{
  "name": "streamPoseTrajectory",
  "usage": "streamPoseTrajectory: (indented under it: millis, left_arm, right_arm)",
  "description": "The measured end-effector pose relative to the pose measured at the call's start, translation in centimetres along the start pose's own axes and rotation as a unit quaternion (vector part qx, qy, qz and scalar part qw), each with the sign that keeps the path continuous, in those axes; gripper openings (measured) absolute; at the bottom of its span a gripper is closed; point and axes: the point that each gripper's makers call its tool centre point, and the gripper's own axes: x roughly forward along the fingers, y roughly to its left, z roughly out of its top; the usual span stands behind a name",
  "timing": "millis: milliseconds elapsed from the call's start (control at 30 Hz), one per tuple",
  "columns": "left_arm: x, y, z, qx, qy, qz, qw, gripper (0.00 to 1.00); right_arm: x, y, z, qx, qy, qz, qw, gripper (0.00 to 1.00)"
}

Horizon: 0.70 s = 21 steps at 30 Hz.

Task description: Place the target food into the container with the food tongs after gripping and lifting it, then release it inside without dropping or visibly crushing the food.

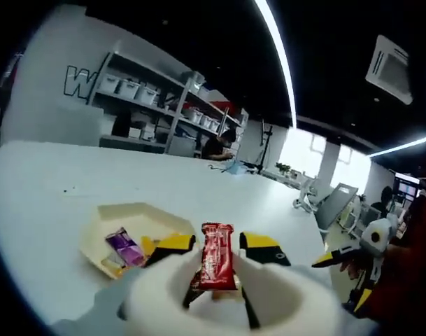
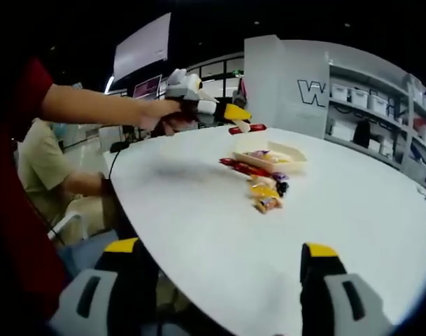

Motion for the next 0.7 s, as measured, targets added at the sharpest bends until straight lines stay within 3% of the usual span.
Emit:
streamPoseTrajectory:
  millis: [267, 467, 500, 567, 600, 700]
  left_arm:
    - [1.4, 1.7, 0.9, -0.006, -0.007, 0.016, 0.9998, 0.24]
    - [2.6, 3.2, 3.2, 0.005, -0.021, 0.037, 0.9991, 0.28]
    - [2.7, 3.7, 3.5, -0.009, -0.026, 0.052, 0.9983, 0.29]
    - [2.3, 4.8, 4.0, 0.032, -0.039, 0.085, 0.9951, 0.29]
    - [2.2, 4.8, 4.0, 0.047, -0.039, 0.087, 0.9943, 0.29]
    - [2.0, 4.5, 2.7, 0.03, -0.023, 0.079, 0.9962, 0.29]
  right_arm:
    - [-0.3, -0.6, -0.5, 0.003, 0.006, -0.007, 1.0, 0.93]
    - [-0.4, -0.8, -0.7, 0.005, 0.008, -0.01, 0.9999, 0.93]
    - [-0.4, -0.8, -0.7, 0.007, 0.007, -0.011, 0.9999, 0.93]
    - [-0.5, -0.9, -0.7, 0.009, 0.006, -0.012, 0.9999, 0.93]
    - [-0.5, -1.0, -0.7, 0.008, 0.007, -0.012, 0.9999, 0.93]
    - [-0.5, -1.1, -0.8, 0.008, 0.008, -0.013, 0.9999, 0.93]
